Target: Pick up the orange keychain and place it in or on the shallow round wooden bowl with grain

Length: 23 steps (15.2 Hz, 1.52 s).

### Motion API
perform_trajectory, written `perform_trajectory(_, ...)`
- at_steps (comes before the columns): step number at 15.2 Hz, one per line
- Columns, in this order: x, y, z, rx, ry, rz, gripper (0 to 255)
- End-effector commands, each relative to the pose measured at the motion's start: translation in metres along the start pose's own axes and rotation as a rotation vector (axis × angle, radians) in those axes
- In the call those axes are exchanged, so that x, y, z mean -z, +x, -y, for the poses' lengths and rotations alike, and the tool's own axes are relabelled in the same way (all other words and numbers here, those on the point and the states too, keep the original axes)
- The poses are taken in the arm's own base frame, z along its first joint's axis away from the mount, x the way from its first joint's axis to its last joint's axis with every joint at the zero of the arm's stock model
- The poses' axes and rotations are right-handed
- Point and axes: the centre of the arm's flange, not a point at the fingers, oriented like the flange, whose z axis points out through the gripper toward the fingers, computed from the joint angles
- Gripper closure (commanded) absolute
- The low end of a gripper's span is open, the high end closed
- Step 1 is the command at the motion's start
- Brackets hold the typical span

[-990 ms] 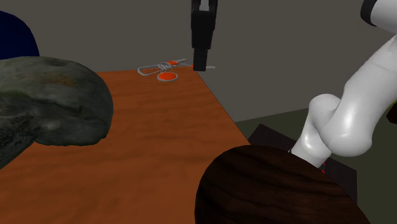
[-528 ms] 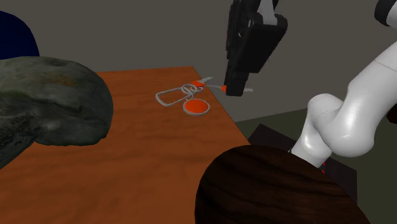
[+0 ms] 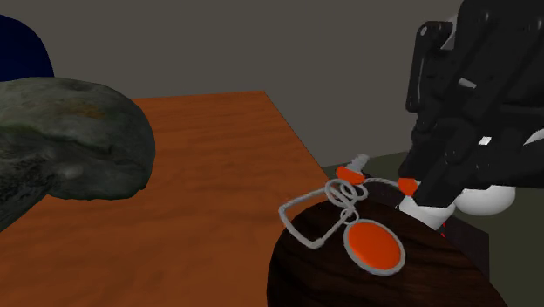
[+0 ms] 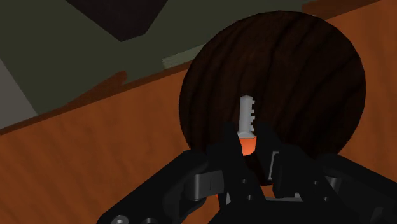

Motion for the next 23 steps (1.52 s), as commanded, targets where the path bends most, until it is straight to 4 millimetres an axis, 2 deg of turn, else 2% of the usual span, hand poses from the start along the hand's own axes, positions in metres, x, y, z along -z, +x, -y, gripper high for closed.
perform_trajectory(1, 0.000, -0.014, 0.022, -0.002, 0.000, 0.000, 255)
perform_trajectory(3, 0.001, -0.027, 0.041, -0.002, 0.000, 0.000, 255)
perform_trajectory(17, -0.077, -0.027, 0.041, -0.002, 0.000, 0.000, 255)
perform_trajectory(23, -0.077, -0.027, 0.041, -0.002, 0.000, 0.000, 255)
